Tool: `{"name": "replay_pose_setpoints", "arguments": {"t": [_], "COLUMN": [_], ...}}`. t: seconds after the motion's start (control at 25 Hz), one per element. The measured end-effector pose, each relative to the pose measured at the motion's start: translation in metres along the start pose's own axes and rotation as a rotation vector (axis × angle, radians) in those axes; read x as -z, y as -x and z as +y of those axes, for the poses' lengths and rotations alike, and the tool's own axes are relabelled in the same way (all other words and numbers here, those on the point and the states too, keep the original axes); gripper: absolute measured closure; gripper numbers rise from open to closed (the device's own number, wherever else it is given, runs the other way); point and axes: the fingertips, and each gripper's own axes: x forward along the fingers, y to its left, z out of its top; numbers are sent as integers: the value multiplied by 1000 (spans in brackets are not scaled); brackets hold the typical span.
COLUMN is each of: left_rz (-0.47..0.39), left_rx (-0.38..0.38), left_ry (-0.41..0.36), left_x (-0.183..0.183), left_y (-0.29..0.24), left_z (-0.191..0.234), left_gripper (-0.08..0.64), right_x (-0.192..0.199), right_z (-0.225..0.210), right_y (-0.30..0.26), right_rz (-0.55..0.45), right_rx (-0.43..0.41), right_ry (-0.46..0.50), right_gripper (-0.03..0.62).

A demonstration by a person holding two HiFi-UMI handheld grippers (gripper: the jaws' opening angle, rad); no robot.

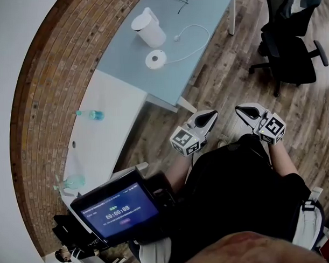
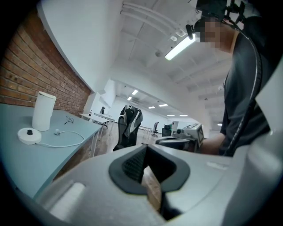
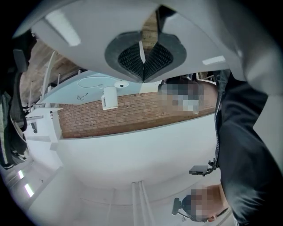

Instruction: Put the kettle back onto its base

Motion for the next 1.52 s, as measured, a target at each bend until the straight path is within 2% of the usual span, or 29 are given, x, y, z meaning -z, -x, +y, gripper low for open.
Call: {"name": "replay_pose_setpoints", "arguments": {"t": [0.16, 0.28, 0.44, 0.8, 0.92, 1.0, 1.12, 1.32, 1.52], "left_rz": [0, 1, -7, -63, -62, -57, -45, -13, -19], "left_rx": [-3, -15, -61, -231, -275, -268, -239, -181, -194], "left_ry": [29, 31, 22, 32, 41, 41, 36, -29, -40], "left_x": [2, 2, -4, -43, -50, -53, -56, -68, -77], "left_y": [-4, -14, -32, -68, -85, -104, -139, -201, -234], "left_z": [13, 24, 43, 112, 132, 138, 146, 148, 157], "left_gripper": [558, 558, 558, 557, 558, 557, 557, 558, 558], "right_x": [-7, -8, -15, -45, -53, -63, -71, -76, -73], "right_z": [-23, -38, -62, -126, -153, -174, -200, -242, -276], "right_y": [-6, -16, -40, -87, -90, -87, -82, -64, -56], "right_rz": [-62, -54, -61, -45, -50, -73, -78, -95, -84], "right_rx": [52, 36, -43, -233, -260, -259, -250, -234, -243], "right_ry": [-54, -61, -59, -1, -36, -76, -55, -87, -90], "right_gripper": [589, 589, 589, 589, 589, 589, 589, 589, 589]}}
